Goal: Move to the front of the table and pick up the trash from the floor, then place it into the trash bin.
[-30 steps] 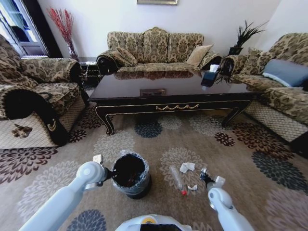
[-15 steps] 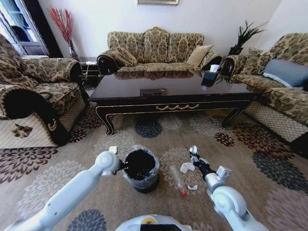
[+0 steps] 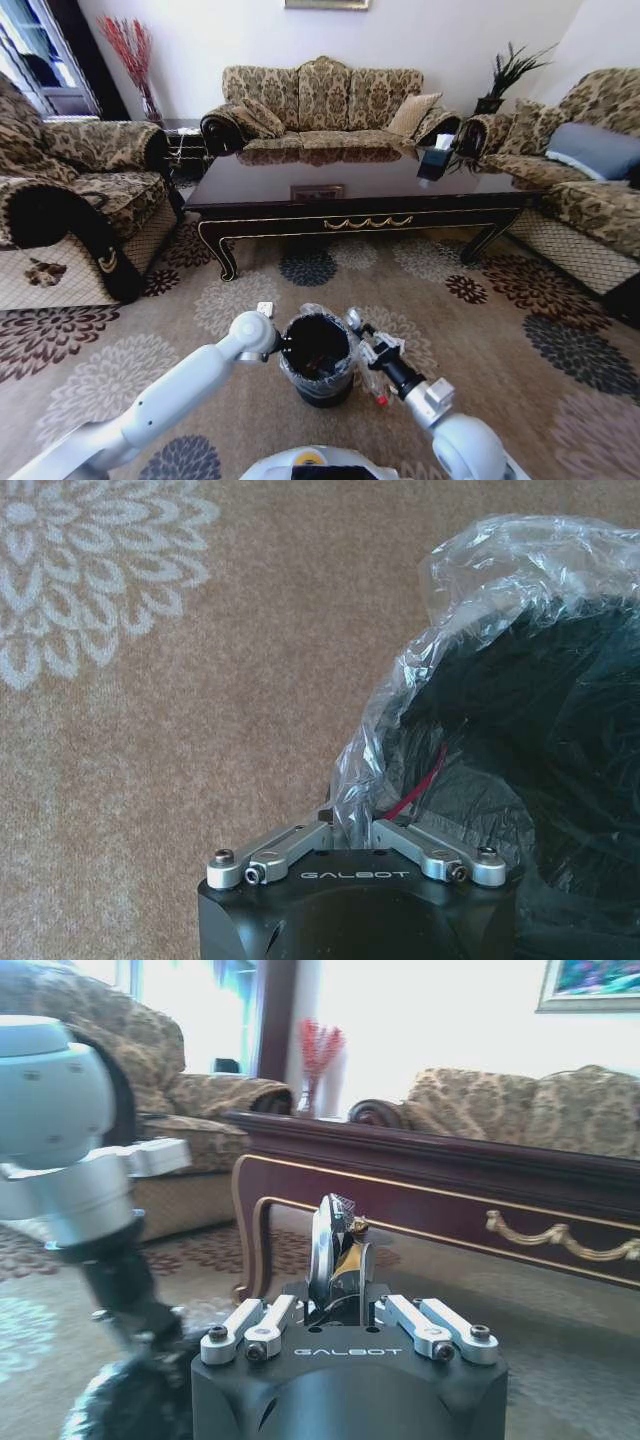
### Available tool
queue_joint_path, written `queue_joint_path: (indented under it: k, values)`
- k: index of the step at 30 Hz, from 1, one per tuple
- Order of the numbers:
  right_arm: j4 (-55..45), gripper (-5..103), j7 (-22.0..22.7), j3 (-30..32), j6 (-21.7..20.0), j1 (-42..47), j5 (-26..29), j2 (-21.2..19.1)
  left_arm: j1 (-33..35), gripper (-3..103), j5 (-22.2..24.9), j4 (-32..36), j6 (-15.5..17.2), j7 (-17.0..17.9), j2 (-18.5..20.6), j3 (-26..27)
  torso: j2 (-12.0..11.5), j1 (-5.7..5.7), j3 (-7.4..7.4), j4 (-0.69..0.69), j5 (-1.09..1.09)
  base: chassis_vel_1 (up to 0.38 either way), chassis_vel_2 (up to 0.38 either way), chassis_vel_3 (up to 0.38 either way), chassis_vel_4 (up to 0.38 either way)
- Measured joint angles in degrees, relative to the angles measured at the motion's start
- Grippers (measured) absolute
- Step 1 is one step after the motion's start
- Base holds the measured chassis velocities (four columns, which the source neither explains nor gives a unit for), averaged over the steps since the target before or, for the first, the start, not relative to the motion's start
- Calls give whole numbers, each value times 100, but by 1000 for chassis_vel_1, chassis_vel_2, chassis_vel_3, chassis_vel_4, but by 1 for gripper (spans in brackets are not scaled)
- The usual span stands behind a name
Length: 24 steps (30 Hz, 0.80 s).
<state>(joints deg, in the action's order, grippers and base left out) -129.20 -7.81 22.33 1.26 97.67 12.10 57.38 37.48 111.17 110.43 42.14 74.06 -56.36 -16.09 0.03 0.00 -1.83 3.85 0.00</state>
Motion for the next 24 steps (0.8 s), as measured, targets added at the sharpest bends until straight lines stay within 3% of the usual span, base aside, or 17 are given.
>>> queue_joint_path:
  k: [11,17,19,20,24]
  values:
    - [-62,22,-146,-74,-86,6,11,-44,-61,0,-19,-6,-1,23,-36,-47,0,0,0,0,0,0,0,0,0]
    - [-75,47,-211,-61,-135,100,63,15,-66,0,-29,7,0,28,-36,-60,0,0,0,0,0,0,0,0,0]
    - [-81,47,-211,-54,-140,106,69,14,-58,0,-39,7,-1,29,-36,-60,0,0,0,0,0,0,0,0,0]
    - [-82,58,-213,-40,-144,110,71,15,-35,0,-65,7,-1,30,-38,-59,0,0,0,0,0,0,0,0,0]
    - [-80,69,-213,-30,-147,133,62,58,0,0,-92,7,0,31,-41,-38,0,0,0,0,-1,0,0,0,0]
